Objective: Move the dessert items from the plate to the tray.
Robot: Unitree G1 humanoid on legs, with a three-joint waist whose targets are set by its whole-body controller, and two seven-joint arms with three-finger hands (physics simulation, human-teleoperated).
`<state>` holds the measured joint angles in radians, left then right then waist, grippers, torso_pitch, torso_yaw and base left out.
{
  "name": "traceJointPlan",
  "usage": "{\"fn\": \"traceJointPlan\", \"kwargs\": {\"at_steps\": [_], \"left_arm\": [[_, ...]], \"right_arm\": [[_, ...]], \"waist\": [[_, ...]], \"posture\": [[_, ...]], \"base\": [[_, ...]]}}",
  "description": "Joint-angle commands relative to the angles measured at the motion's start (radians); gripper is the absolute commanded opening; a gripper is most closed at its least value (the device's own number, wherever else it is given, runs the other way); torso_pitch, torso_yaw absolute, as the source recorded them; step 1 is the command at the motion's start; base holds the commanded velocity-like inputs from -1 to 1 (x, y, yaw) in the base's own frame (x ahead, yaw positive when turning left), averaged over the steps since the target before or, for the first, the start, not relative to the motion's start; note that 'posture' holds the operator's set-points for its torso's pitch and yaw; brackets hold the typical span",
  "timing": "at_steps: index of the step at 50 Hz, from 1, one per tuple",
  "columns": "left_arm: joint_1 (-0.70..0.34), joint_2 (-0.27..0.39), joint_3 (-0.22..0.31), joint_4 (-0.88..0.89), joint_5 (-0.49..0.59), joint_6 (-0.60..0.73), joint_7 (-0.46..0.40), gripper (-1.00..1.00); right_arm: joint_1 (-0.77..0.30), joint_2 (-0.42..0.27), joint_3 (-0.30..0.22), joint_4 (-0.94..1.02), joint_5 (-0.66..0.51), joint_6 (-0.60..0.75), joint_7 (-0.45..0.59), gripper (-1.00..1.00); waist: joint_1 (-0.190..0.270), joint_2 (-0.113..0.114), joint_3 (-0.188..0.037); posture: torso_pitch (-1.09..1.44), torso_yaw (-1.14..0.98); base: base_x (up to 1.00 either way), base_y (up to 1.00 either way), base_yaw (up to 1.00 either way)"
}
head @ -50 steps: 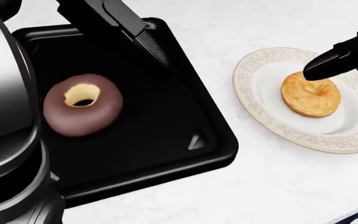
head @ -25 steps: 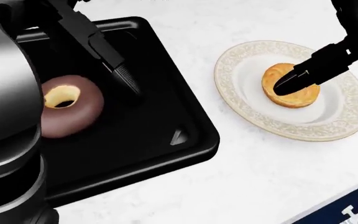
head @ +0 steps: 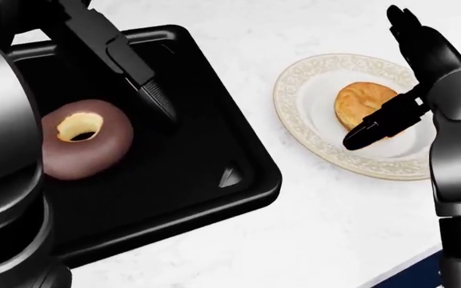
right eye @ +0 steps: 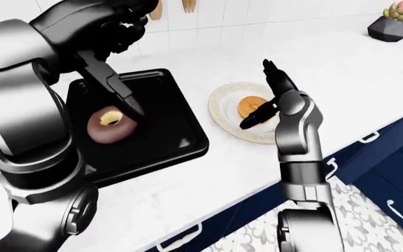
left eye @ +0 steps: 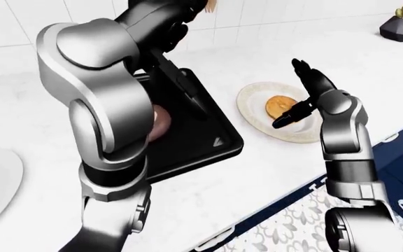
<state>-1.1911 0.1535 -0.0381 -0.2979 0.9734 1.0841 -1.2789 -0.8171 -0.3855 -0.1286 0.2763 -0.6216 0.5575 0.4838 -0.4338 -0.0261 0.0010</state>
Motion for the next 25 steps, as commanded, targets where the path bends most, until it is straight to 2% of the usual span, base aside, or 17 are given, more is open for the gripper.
{"fn": "traceJointPlan", "kwargs": {"at_steps": [1,3,6,9,25], "left_arm": [[-0.032,0.003,0.007,-0.015,0.001,-0.016,0.013,1.00],[-0.034,0.000,0.006,-0.016,-0.001,-0.015,0.017,1.00],[-0.022,-0.002,0.000,-0.029,0.005,-0.010,0.013,1.00],[-0.019,-0.004,0.005,-0.024,-0.001,-0.019,0.021,1.00],[-0.001,0.009,0.010,-0.042,-0.034,-0.024,0.039,1.00]], "right_arm": [[-0.032,-0.018,-0.010,-0.030,0.003,-0.031,-0.029,0.97],[-0.031,-0.020,-0.011,-0.016,0.009,-0.036,-0.038,0.75],[-0.028,-0.019,-0.010,0.010,0.016,-0.056,-0.060,0.68],[-0.031,-0.019,-0.007,0.019,0.018,-0.060,-0.069,0.52],[-0.005,-0.002,0.006,0.134,0.029,-0.140,-0.140,0.44]], "waist": [[-0.002,-0.001,-0.029],[-0.002,-0.002,-0.030],[-0.003,-0.002,-0.030],[-0.004,-0.002,-0.030],[-0.008,-0.005,-0.034]], "posture": [[0.00,-0.33],[0.00,-0.33],[0.00,-0.33],[0.00,-0.33],[0.00,-0.33]], "base": [[0.00,0.00,0.00],[0.00,0.00,0.00],[0.00,0.00,0.00],[0.00,0.00,0.00],[0.00,0.00,0.00]]}}
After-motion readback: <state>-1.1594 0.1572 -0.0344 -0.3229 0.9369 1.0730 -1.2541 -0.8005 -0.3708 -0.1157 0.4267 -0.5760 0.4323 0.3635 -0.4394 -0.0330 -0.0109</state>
